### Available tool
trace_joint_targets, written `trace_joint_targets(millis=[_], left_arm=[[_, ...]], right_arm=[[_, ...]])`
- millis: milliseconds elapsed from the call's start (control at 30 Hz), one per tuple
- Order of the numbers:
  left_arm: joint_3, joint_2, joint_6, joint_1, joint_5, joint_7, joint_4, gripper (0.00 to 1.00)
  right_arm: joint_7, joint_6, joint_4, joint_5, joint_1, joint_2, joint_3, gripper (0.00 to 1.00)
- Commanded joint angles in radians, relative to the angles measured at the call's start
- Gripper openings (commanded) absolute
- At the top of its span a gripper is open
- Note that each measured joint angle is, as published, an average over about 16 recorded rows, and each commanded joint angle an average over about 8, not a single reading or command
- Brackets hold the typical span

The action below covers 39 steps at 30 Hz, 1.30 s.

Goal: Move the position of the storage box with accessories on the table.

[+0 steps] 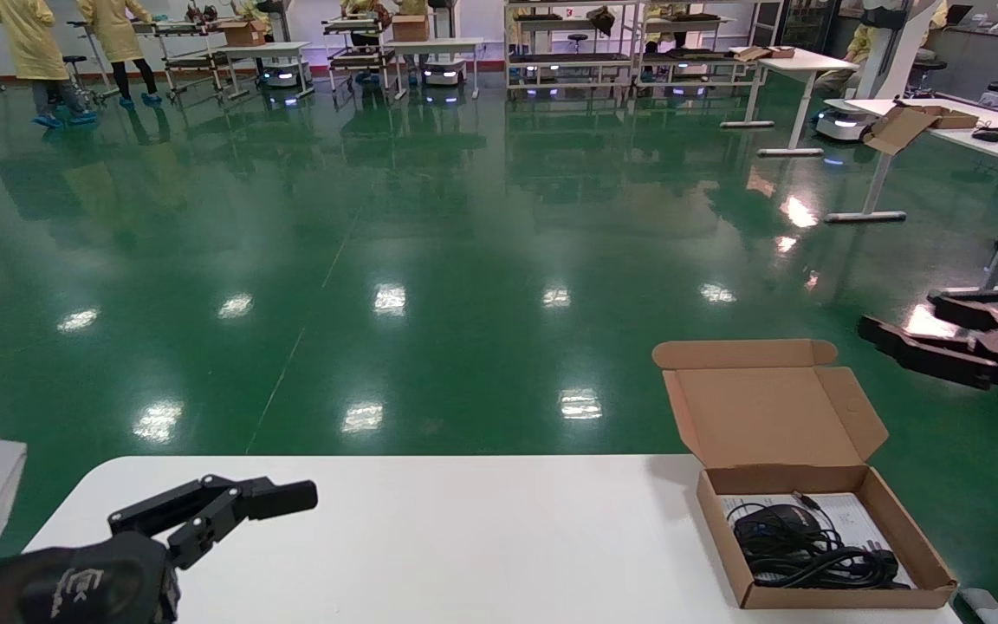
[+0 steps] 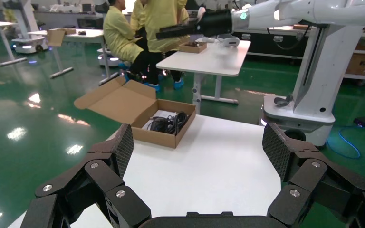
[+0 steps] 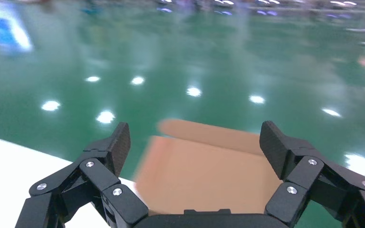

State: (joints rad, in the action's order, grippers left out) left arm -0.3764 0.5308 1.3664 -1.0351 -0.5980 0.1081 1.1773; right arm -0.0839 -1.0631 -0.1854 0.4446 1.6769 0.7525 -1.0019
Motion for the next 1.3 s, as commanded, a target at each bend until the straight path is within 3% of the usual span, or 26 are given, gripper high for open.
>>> trace_joint_targets(millis=[33,1300], left_arm=[[0.0,0.0,0.0,0.0,0.0,0.0,0.0,1.0],[0.0,0.0,0.0,0.0,0.0,0.0,0.0,1.0]], right_arm=[[0.004,-0.007,-0.018,0.005,-0.01,-0.002,0.012,1.0],[0.188,-0.299,-0.759,0.197,-0.416,-0.098,0.499,1.0]])
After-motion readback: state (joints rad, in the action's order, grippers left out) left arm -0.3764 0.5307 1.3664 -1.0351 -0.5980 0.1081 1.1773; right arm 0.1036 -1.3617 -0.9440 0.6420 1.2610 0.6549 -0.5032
